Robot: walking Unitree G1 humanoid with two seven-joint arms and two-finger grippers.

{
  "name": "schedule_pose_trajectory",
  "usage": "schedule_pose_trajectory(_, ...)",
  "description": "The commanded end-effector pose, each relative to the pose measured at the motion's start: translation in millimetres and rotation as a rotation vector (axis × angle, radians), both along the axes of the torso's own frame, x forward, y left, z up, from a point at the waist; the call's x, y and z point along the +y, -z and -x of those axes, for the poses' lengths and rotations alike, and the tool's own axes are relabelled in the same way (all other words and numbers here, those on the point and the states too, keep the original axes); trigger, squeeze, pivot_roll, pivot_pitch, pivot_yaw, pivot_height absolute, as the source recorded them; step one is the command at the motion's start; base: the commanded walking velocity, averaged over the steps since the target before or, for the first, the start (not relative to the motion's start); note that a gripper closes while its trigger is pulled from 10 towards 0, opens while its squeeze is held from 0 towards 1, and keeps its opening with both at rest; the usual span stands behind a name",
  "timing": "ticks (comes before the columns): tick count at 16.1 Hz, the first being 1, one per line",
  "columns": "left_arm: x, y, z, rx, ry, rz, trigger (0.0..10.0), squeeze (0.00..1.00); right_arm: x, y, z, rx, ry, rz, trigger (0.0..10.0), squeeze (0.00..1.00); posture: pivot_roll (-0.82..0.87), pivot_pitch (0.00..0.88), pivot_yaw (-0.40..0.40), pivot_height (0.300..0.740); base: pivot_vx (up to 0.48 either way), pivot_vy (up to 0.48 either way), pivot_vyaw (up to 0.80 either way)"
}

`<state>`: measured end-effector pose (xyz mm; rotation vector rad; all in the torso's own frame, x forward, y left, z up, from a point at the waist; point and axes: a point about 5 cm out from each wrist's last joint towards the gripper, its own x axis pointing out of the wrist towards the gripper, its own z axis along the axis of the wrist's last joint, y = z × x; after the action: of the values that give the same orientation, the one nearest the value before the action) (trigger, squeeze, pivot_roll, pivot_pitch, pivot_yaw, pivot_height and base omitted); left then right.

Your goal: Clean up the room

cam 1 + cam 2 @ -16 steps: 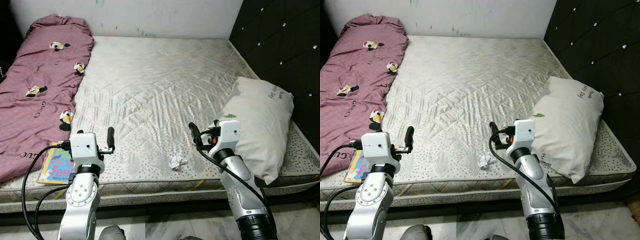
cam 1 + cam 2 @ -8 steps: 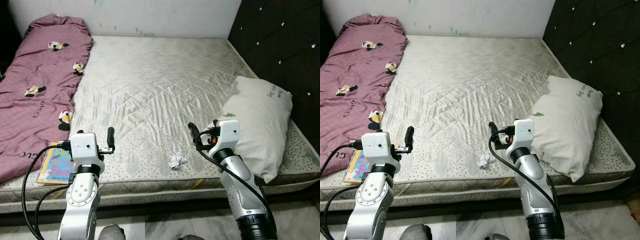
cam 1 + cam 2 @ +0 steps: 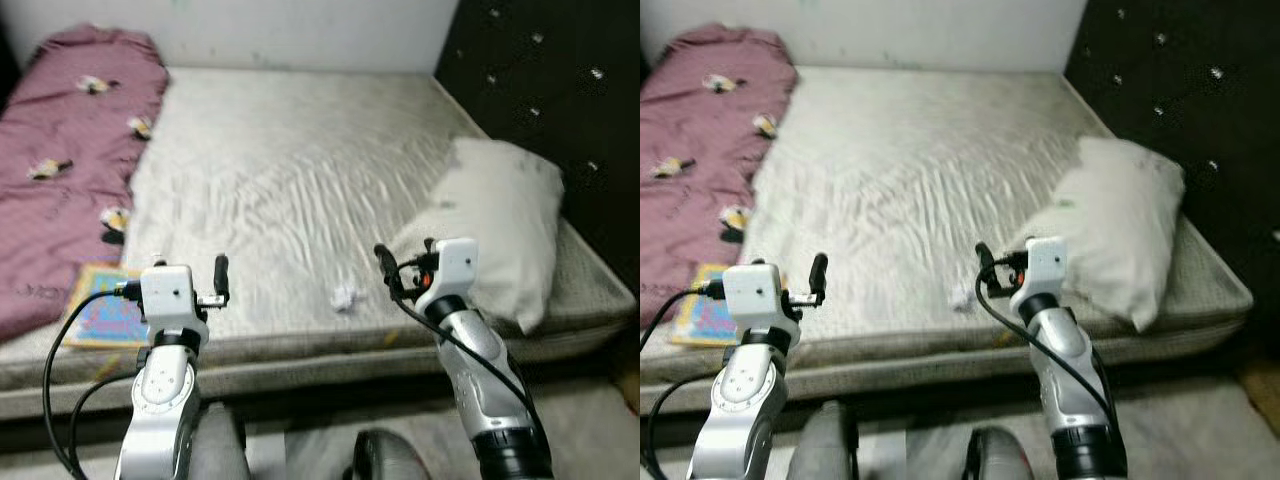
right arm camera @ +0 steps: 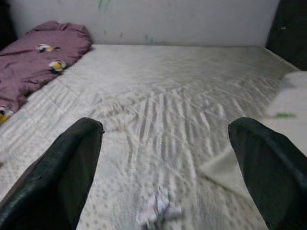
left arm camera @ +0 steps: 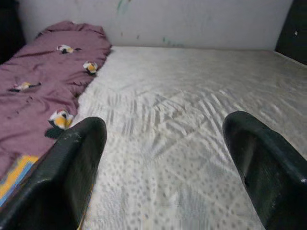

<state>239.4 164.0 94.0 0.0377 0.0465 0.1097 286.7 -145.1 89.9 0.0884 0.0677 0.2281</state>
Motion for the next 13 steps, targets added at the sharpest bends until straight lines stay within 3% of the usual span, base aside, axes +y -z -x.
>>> schedule_pose_trajectory(1, 1.2, 3.5, -1.8, 0.033, -0.022, -0.017, 10.0, 0.0, -1.5, -2.0, -1.8, -0.006, 0.005, 0.012, 10.0, 0.0, -0.01, 0.011, -0.075, 0.623, 0.0, 0.0, 0.0)
schedule_pose_trajectory(9, 3.8, 4.4, 0.0, 0.033, -0.022, -0.014, 10.0, 0.0, 4.4, -1.1, -2.8, -0.009, -0.035, 0.034, 10.0, 0.0, 0.0, 0.005, -0.077, 0.623, 0.0, 0.0, 0.0)
schedule_pose_trajectory(13, 2.7, 3.4, 0.5, 0.025, 0.001, -0.02, 10.0, 0.0, 8.7, -1.1, -1.7, -0.015, -0.065, 0.047, 10.0, 0.0, 0.0, 0.004, -0.08, 0.623, 0.0, 0.0, 0.67)
